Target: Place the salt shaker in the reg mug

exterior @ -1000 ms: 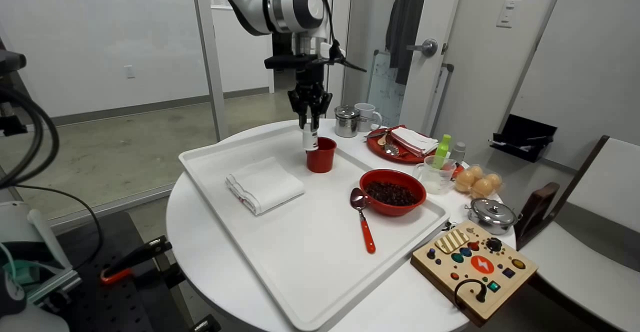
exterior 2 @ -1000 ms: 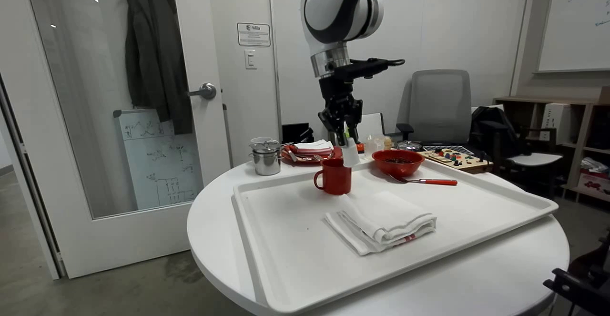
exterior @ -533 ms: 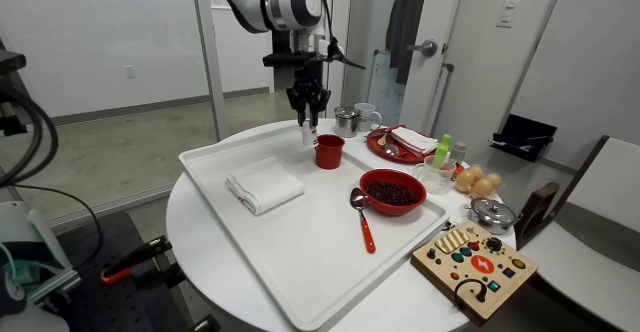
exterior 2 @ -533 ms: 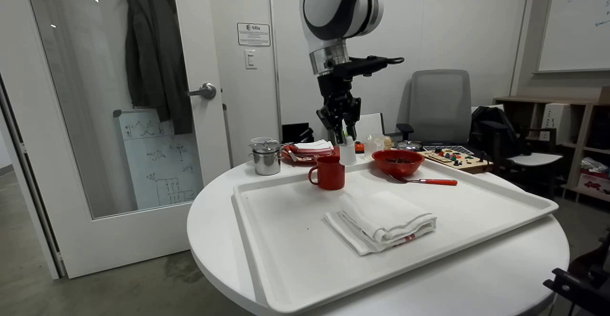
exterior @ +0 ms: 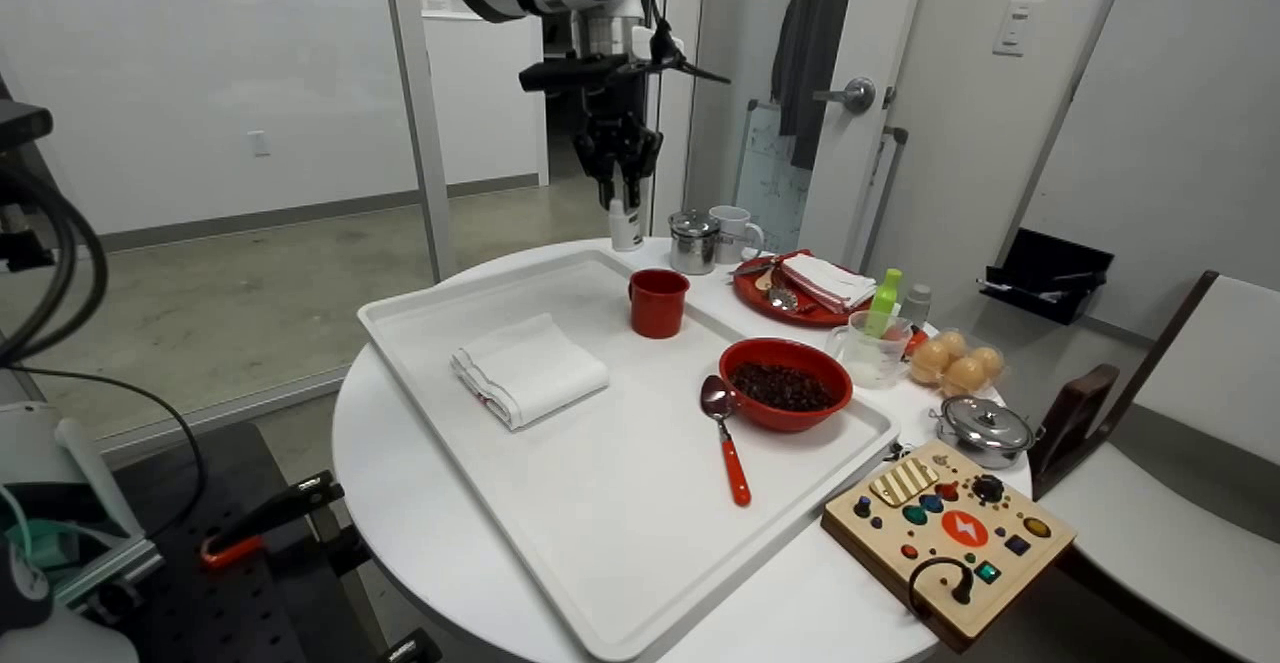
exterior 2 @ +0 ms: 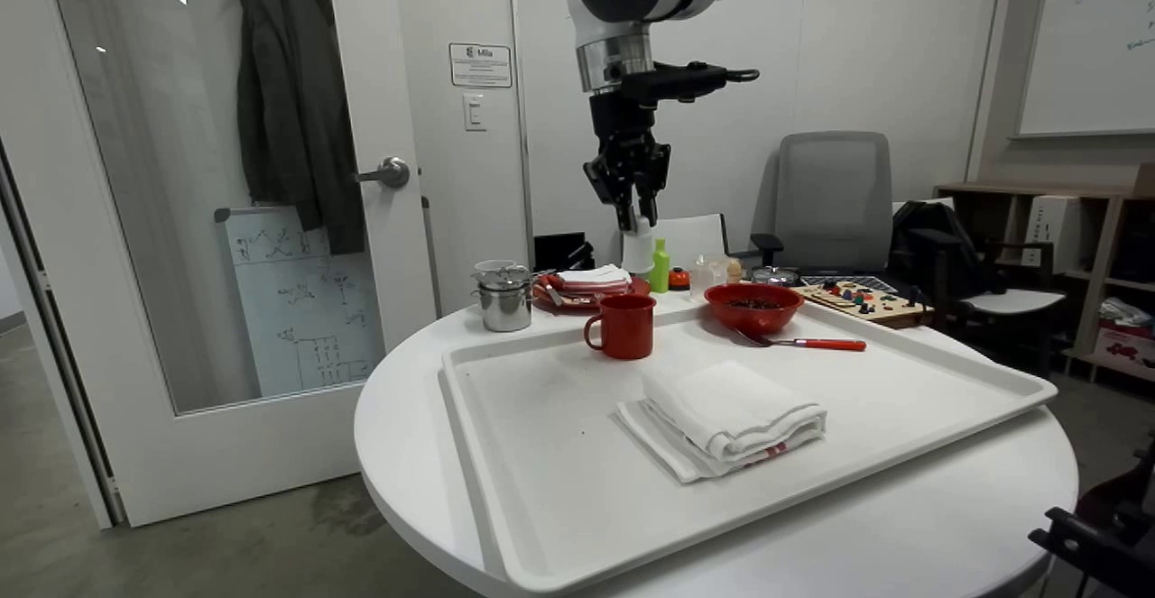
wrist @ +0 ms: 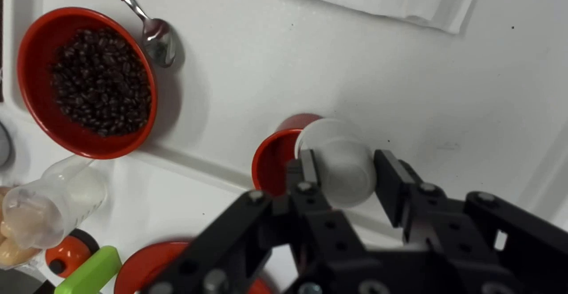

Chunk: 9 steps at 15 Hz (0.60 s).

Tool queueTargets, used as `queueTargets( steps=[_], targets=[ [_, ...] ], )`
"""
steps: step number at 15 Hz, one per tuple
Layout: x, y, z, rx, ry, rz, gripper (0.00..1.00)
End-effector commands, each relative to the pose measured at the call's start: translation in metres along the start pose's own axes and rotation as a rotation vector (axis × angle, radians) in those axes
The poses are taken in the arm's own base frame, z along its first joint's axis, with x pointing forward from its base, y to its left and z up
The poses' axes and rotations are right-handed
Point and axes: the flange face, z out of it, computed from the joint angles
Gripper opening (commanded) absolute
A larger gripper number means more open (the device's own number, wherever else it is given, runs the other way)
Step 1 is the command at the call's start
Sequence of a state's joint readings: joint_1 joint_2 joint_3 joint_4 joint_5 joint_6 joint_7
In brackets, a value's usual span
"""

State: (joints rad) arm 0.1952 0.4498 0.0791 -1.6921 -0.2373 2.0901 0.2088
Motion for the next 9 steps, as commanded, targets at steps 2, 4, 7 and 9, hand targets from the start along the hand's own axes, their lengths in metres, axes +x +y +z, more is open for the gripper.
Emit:
queueTargets(
  steps=[2, 4, 7, 9],
  targets=[
    [-0.005, 0.001, -0.011, -0.015, 0.041, 0.020, 0.15],
    [-0.005, 0.001, -0.011, -0.016, 0.033, 0.022, 0.15],
    [0.024, 0.005, 0.008, -0.022, 0.024, 0.020, 0.15],
    [0.031, 0.005, 0.010, -0.024, 0.021, 0.021, 0.15]
  ],
)
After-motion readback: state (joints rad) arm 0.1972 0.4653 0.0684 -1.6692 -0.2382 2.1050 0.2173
